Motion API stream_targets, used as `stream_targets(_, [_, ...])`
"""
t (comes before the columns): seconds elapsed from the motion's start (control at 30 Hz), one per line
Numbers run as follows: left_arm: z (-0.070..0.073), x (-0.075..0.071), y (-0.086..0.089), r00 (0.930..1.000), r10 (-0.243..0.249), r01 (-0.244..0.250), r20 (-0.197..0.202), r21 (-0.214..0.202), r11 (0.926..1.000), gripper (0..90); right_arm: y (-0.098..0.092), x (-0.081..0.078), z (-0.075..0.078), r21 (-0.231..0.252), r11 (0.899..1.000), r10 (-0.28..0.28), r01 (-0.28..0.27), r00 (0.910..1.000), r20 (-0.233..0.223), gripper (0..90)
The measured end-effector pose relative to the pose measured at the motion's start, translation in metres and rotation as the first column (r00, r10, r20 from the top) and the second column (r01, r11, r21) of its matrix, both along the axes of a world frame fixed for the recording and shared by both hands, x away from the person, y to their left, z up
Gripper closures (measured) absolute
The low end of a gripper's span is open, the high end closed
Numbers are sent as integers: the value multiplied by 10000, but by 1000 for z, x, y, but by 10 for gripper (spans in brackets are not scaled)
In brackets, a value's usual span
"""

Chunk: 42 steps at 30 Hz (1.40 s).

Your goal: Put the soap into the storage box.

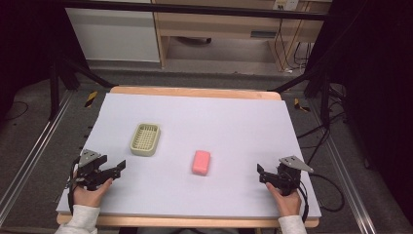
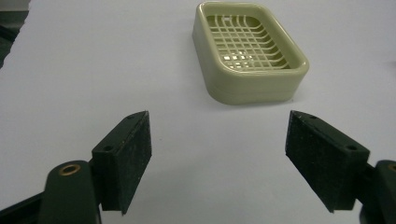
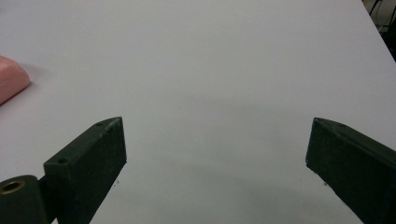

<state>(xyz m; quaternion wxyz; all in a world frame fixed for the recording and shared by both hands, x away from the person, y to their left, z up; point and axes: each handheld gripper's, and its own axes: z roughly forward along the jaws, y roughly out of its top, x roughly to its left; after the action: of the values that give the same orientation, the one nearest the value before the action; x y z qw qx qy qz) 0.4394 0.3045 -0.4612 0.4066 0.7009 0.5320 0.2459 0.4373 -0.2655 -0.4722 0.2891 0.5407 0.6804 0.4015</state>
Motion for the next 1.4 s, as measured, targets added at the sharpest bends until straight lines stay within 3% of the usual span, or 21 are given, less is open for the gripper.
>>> stream_targets(0.23, [2, -2, -10, 9994, -315, 315, -104, 54, 9995, 238, -5, -1, -3, 215, 9998, 16, -11, 9997, -256, 48])
stream_targets(0.6, [5, -1, -26, 9974, -714, 714, -61, 65, 9974, 240, -4, -1, -3, -5, 9998, 204, -205, 9995, -254, 38])
stream_targets(0.83, [15, 0, -42, 9952, -977, 977, 108, 5, 9952, 240, -4, -2, -3, -68, 9999, 146, -148, 9995, -262, 42])
stream_targets(1.1, [24, 5, -55, 9915, -1304, 1304, 29, 4, 9915, 240, -4, -2, -3, -81, 9999, 134, -136, 9994, -316, 44])
stream_targets(1.4, [39, 11, -71, 9864, -1618, 1623, 301, -149, 9866, 236, -2, -3, -2, -163, 9997, 180, -185, 9994, -298, 44])
